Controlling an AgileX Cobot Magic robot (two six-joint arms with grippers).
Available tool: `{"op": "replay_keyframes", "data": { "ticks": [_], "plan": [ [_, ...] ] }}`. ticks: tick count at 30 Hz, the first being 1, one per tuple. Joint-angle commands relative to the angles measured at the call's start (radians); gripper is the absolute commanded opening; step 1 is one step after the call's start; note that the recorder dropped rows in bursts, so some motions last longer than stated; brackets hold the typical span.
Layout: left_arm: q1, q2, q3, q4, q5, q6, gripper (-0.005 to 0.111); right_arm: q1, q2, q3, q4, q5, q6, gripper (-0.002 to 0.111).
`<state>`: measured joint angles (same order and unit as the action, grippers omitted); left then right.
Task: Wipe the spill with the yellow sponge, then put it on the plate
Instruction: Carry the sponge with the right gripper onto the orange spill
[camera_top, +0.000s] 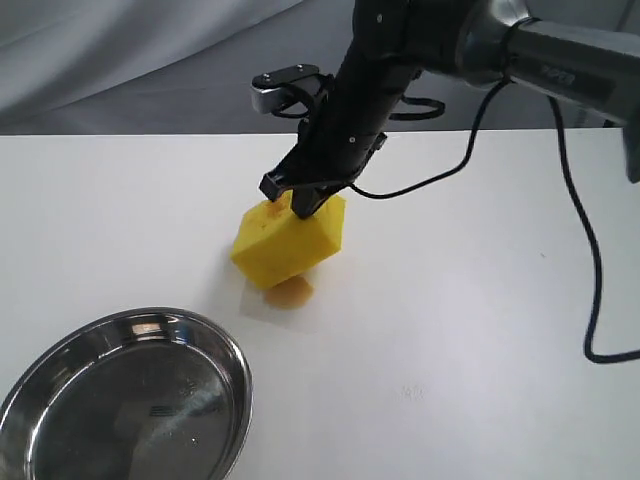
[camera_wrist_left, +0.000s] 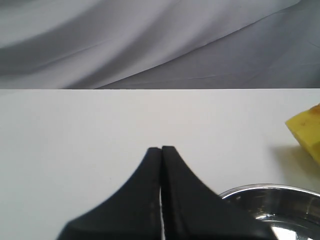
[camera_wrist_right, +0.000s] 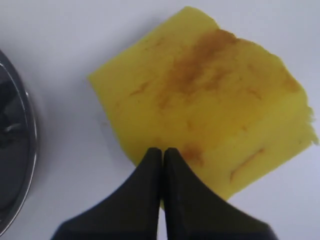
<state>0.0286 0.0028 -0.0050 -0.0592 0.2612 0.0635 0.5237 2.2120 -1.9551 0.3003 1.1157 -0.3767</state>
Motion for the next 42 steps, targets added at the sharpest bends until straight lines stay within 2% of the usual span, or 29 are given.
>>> {"op": "replay_keyframes", "data": {
  "ticks": [1,8,20,23,30,33,42],
  "plan": [
    [0.002,-0.003,0.005,0.000,-0.002,-0.003,0.000,0.002,-0.142,0.267,0.055,-0.190,-0.052,0.000],
    [0.002,-0.003,0.005,0.000,-0.002,-0.003,0.000,0.002,-0.235,0.500,0.085,-0.258,-0.109,0.000],
    [0.002,-0.003,0.005,0.000,-0.002,-0.003,0.000,0.004,-0.235,0.557,0.091,-0.290,-0.121,0.000],
    [0.002,-0.003,0.005,0.000,-0.002,-0.003,0.000,0.004,-0.235,0.557,0.091,-0.290,-0.121,0.009],
    [0.002,-0.003,0.005,0.000,-0.002,-0.003,0.000,0.004,-0.241,0.557,0.091,-0.290,-0.121,0.044],
    [0.002,-0.003,0.005,0.000,-0.002,-0.003,0.000,0.004,-0.256,0.557,0.078,-0.290,-0.121,0.049],
    [0.002,-0.003,0.005,0.000,-0.002,-0.003,0.000,0.015,-0.371,0.557,0.062,-0.348,-0.121,0.050]
  ]
}}
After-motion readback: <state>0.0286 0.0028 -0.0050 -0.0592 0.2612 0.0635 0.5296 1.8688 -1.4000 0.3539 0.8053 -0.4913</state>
